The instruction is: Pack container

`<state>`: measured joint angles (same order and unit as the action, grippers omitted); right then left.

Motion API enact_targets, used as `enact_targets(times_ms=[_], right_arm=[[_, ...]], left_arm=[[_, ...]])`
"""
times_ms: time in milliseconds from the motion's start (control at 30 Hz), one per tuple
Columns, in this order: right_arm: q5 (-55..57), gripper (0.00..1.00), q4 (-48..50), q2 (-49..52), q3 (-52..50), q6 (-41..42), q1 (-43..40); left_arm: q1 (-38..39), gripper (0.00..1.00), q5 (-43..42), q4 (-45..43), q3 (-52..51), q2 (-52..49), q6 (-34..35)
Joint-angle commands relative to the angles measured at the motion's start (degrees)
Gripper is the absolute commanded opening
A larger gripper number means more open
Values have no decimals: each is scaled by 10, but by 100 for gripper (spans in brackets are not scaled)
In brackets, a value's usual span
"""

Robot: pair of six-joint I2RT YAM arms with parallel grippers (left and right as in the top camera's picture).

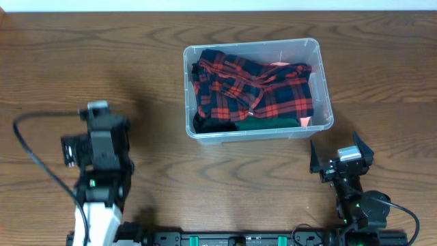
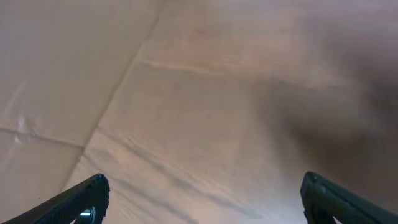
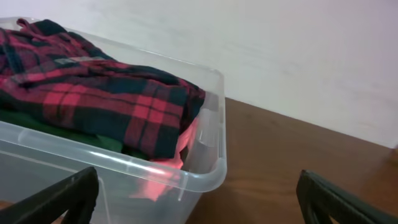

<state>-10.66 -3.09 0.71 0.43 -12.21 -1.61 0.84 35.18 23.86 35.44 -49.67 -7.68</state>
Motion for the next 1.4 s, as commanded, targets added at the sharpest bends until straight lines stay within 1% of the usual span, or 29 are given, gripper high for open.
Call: enact_targets(times_ms=[0,167,267,367,467,500,567,733,833,933,1000,1367], right_arm=[[2,99,-2,-4,-1,-7,-5],[2,99,-2,-4,-1,-7,-5],[2,99,-2,-4,-1,-7,-5],[2,99,-2,-4,-1,-7,-5],[2,99,-2,-4,-1,-7,-5],[2,99,-2,-4,-1,-7,-5],[2,99,-2,-4,-1,-7,-5],[2,99,-2,-4,-1,-7,-5],[2,99,-2,-4,-1,-7,-5],[2,99,-2,-4,-1,-7,-5],[2,99,-2,-4,-1,-7,-5],[2,99,-2,-4,-1,-7,-5]], left_arm=[[-2,98,15,18,-52,70,0],[-2,98,15,49,-109,151,0],[-2,98,15,71,-125,188,0],[-2,98,15,70,-139,223,-2],[-2,98,-25,64,-152,258,14],[-2,98,-47,53,-157,266,14],[-2,98,-104,2,-172,280,14],[-2,98,-244,-184,-243,299,14],[-2,98,-311,-254,-273,304,14],[-2,98,-361,-261,-291,309,14],[-2,98,-372,-261,-302,320,14],[-2,98,-373,-258,-353,394,14]])
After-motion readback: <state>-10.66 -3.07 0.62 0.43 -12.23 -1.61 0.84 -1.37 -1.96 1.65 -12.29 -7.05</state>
